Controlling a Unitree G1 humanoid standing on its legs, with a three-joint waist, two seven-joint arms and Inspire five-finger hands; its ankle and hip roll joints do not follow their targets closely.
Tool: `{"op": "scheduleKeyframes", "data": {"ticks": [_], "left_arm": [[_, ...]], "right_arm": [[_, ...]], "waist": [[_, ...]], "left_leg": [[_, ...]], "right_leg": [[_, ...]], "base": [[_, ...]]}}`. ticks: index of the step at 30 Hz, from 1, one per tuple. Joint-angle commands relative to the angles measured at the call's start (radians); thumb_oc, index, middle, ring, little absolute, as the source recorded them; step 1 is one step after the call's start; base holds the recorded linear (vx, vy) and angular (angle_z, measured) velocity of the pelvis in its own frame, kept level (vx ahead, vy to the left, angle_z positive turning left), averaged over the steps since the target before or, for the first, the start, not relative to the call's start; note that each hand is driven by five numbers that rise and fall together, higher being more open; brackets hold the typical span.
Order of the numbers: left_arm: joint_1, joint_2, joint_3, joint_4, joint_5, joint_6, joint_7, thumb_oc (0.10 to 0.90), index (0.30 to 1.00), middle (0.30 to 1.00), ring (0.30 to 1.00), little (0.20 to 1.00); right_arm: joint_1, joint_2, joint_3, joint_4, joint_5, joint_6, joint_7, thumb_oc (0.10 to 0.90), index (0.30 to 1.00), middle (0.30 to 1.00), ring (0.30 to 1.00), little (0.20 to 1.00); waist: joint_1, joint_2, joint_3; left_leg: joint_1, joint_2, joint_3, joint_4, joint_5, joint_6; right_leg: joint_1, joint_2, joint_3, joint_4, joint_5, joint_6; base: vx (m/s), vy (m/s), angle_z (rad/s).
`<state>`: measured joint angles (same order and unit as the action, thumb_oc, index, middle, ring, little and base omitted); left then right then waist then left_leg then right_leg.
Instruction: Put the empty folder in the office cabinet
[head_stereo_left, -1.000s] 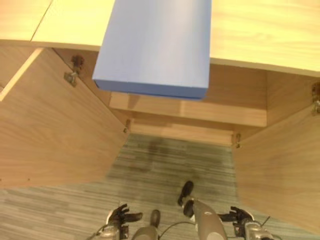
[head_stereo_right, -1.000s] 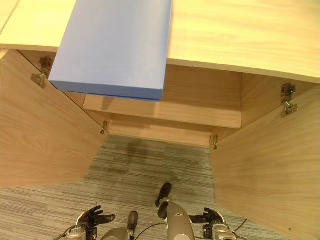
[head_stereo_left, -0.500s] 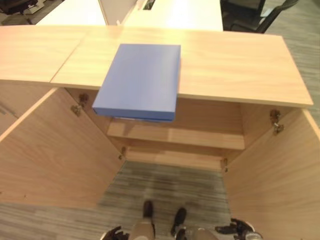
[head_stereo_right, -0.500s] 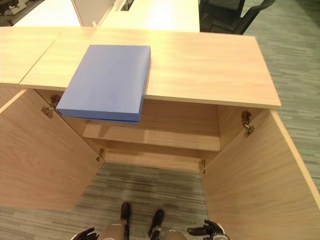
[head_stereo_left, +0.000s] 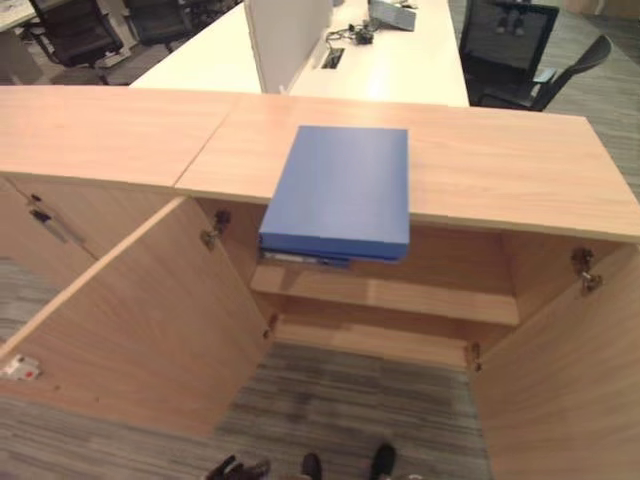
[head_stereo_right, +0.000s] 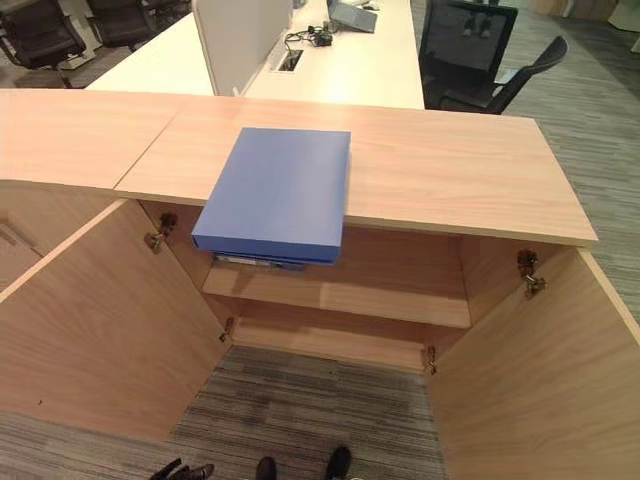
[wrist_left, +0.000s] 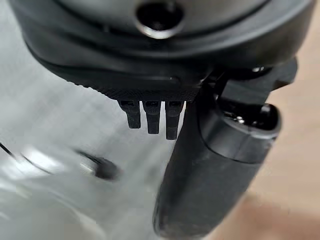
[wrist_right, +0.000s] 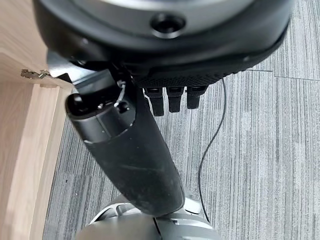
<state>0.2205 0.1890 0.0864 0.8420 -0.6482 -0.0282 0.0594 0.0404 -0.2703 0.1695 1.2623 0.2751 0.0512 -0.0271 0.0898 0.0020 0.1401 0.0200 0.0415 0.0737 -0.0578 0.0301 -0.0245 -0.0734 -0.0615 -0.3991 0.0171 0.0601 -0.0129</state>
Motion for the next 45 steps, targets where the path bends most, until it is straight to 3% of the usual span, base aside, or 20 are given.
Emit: {"op": "scheduleKeyframes", "data": {"ticks": [1, 4, 5, 9, 11, 12, 17, 20, 27, 32, 37, 45], "left_arm": [[0.005, -0.004, 0.055, -0.241, -0.107, -0.101, 0.060, 0.800, 0.900, 0.900, 0.900, 0.900], [0.058, 0.002, 0.080, -0.414, -0.105, -0.096, 0.079, 0.800, 0.900, 0.900, 0.900, 0.900], [0.091, 0.007, 0.136, -0.563, -0.096, -0.114, 0.096, 0.800, 0.900, 0.900, 0.900, 0.900], [0.073, 0.007, 0.221, -0.734, -0.064, -0.163, 0.176, 0.800, 0.900, 0.900, 0.900, 0.900], [0.044, 0.032, 0.293, -0.886, 0.112, -0.183, 0.284, 0.800, 0.900, 0.900, 0.900, 0.900], [0.044, 0.032, 0.293, -0.886, 0.112, -0.183, 0.284, 0.800, 0.900, 0.900, 0.900, 0.900], [-0.073, 0.136, 0.382, -1.060, 0.479, -0.179, 0.429, 0.800, 0.900, 0.900, 0.900, 0.900], [-0.147, 0.197, 0.386, -1.134, 0.607, -0.178, 0.461, 0.800, 0.900, 0.900, 0.900, 0.900], [-0.216, 0.266, 0.301, -1.285, 0.649, -0.217, 0.374, 0.800, 0.900, 0.900, 0.900, 0.900], [-0.204, 0.284, 0.248, -1.341, 0.591, -0.236, 0.280, 0.800, 0.900, 0.900, 0.900, 0.900], [-0.191, 0.346, 0.134, -1.354, 0.574, -0.223, 0.149, 0.800, 0.900, 0.900, 0.900, 0.900], [-0.175, 0.430, 0.073, -1.419, 0.513, -0.226, 0.024, 0.800, 0.900, 0.900, 0.900, 0.900]], "right_arm": [[-0.046, -0.005, -0.031, -0.007, -0.017, -0.002, 0.007, 0.800, 0.900, 0.900, 0.900, 0.900], [-0.037, -0.014, -0.037, -0.016, -0.029, 0.005, 0.005, 0.800, 0.900, 0.900, 0.900, 0.900], [-0.027, -0.017, -0.044, -0.019, -0.040, 0.007, 0.005, 0.800, 0.900, 0.900, 0.900, 0.900], [-0.006, 0.000, -0.038, -0.021, -0.048, 0.013, 0.009, 0.800, 0.900, 0.900, 0.900, 0.900], [-0.002, 0.012, -0.024, -0.020, -0.047, 0.009, 0.007, 0.800, 0.900, 0.900, 0.900, 0.900], [-0.002, 0.012, -0.024, -0.020, -0.047, 0.009, 0.007, 0.800, 0.900, 0.900, 0.900, 0.900], [0.006, 0.035, 0.019, -0.020, -0.045, -0.015, 0.005, 0.800, 0.900, 0.900, 0.900, 0.900], [0.000, 0.045, 0.043, -0.019, -0.052, -0.024, -0.001, 0.800, 0.900, 0.900, 0.900, 0.900], [-0.019, 0.057, 0.062, -0.007, -0.072, -0.027, 0.007, 0.800, 0.900, 0.900, 0.900, 0.900], [-0.017, 0.057, 0.062, 0.006, -0.083, -0.024, 0.018, 0.800, 0.900, 0.900, 0.900, 0.900], [-0.023, 0.048, 0.063, 0.013, -0.097, -0.018, 0.027, 0.800, 0.900, 0.900, 0.900, 0.900], [-0.040, 0.034, 0.068, 0.022, -0.115, -0.009, 0.044, 0.800, 0.900, 0.900, 0.900, 0.900]], "waist": [[0.027, -0.030, 0.022], [0.033, -0.029, 0.018], [0.046, -0.031, 0.018], [0.059, -0.035, 0.015], [0.071, -0.043, 0.012], [0.071, -0.043, 0.012], [0.074, -0.056, 0.005], [0.068, -0.059, -0.006], [0.053, -0.055, -0.031], [0.047, -0.051, -0.042], [0.032, -0.047, -0.051], [0.027, -0.044, -0.058]], "left_leg": [[0.006, 0.000, -0.017, -0.029, 0.019, -0.035], [0.009, 0.002, -0.021, -0.029, 0.016, -0.035], [0.013, 0.003, -0.025, -0.029, 0.013, -0.036], [0.020, 0.005, -0.029, -0.029, 0.003, -0.039], [0.025, 0.006, -0.035, -0.029, -0.005, -0.041], [0.025, 0.006, -0.035, -0.029, -0.005, -0.041], [0.036, 0.009, -0.034, -0.029, -0.009, -0.051], [0.039, 0.007, -0.030, -0.029, -0.010, -0.054], [0.058, 0.001, -0.020, -0.029, -0.024, -0.055], [0.068, 0.000, -0.016, -0.029, -0.031, -0.054], [0.084, 0.003, -0.009, -0.029, -0.037, -0.053], [0.097, 0.007, -0.004, -0.029, -0.040, -0.053]], "right_leg": [[0.106, -0.071, 0.039, -0.069, 0.026, 0.128], [0.113, -0.067, 0.031, -0.083, 0.029, 0.129], [0.120, -0.064, 0.027, -0.093, 0.030, 0.130], [0.135, -0.057, 0.019, -0.101, 0.021, 0.130], [0.147, -0.054, 0.015, -0.104, 0.013, 0.129], [0.147, -0.054, 0.015, -0.104, 0.013, 0.129], [0.161, -0.057, 0.008, -0.104, 0.006, 0.130], [0.165, -0.059, 0.006, -0.104, 0.006, 0.132], [0.178, -0.065, 0.009, -0.104, 0.006, 0.138], [0.185, -0.066, 0.012, -0.104, 0.004, 0.138], [0.197, -0.063, 0.018, -0.104, 0.000, 0.137], [0.205, -0.059, 0.022, -0.104, -0.001, 0.138]], "base": [[0.02, 0.003, 0.13], [0.00, 0.001, 0.10], [-0.01, -0.002, 0.12], [0.01, -0.015, 0.03], [0.02, -0.036, 0.01], [0.00, 0.000, 0.00], [0.01, -0.012, 0.03], [0.01, -0.008, 0.03], [0.01, 0.005, -0.02], [0.00, 0.003, -0.01], [0.00, 0.000, -0.01], [0.00, 0.000, -0.01]]}}
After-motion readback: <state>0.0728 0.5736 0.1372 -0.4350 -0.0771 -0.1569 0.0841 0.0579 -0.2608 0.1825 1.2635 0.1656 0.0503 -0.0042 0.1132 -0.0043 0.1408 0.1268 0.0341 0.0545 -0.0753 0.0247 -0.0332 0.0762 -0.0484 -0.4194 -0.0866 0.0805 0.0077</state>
